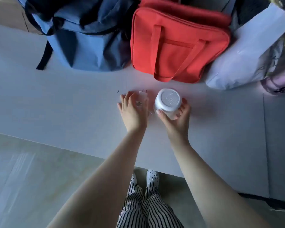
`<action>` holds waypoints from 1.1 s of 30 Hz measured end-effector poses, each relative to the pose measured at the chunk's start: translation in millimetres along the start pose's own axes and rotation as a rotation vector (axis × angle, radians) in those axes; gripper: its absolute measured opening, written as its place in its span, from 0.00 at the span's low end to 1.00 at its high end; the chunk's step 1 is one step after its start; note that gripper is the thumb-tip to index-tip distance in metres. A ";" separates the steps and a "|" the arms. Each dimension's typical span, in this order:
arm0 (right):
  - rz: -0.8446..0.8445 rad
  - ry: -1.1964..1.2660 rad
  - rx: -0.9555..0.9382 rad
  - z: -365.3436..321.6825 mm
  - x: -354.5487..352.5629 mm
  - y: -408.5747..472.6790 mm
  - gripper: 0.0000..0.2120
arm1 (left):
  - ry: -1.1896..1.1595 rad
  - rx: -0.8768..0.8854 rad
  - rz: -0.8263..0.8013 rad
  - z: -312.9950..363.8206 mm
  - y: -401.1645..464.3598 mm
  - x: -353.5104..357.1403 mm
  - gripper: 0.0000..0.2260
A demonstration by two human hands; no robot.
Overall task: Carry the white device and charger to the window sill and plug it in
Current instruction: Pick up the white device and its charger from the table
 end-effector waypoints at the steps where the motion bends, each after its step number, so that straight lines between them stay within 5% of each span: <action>1: 0.011 -0.007 -0.039 0.8 2.0 1.8 0.42 | 0.037 0.000 0.009 -0.6 0.4 2.1 0.20; 10: 0.058 -0.110 -0.061 -9.4 12.2 3.8 0.34 | -0.051 0.002 0.002 -1.3 -6.9 5.4 0.12; 17: -0.009 -0.071 0.000 -28.5 24.2 -2.0 0.31 | -0.408 -0.368 0.253 -6.0 -6.0 -42.2 0.09; 23: -0.231 -0.021 0.098 -66.8 75.2 -27.5 0.22 | -0.792 -0.729 0.472 -29.1 -17.5 -98.6 0.04; 33: -0.838 -0.222 0.304 -86.1 179.5 -130.0 0.26 | -0.898 -0.835 0.906 -71.5 -104.4 -235.3 0.04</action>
Point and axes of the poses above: each hand's wrist, its own y-axis towards the middle knuckle, its own x-axis out of the palm, z = x × y, the point moved 4 cm from there along y, towards the middle knuckle, and after that the axes turned 15 degrees about x, right-handed, at the moved point
